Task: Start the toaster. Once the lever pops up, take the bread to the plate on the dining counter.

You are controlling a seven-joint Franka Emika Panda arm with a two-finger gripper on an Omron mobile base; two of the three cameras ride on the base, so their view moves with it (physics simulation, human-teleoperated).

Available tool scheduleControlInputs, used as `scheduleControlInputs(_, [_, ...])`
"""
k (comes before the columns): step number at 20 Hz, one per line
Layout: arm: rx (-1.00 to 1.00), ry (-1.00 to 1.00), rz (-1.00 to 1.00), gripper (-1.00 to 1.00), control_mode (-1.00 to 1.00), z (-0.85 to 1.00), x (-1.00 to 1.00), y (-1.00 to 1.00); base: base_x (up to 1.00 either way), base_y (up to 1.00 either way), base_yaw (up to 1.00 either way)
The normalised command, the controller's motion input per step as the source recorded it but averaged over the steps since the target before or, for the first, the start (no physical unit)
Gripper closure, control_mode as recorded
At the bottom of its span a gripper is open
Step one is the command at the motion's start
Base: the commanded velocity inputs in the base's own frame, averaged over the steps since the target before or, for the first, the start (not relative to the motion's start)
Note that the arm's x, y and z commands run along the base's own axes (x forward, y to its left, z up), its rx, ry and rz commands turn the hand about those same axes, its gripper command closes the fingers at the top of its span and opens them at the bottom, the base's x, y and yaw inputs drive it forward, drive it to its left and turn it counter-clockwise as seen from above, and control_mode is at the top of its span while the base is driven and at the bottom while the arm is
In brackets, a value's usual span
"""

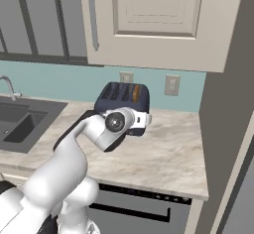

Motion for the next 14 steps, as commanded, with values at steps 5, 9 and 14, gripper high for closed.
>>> scheduleControlInputs(5, [0.00, 0.00, 0.00, -1.00, -1.00, -0.05, 0.08, 0.00, 0.00, 0.00, 0.00])
scheduleControlInputs(9, [0.00, 0.00, 0.00, -1.00, -1.00, -0.06, 0.09, 0.00, 0.00, 0.00, 0.00])
scheduleControlInputs(14, [0.00, 0.00, 0.00, -1.00, -1.00, -0.08, 0.07, 0.00, 0.00, 0.00, 0.00])
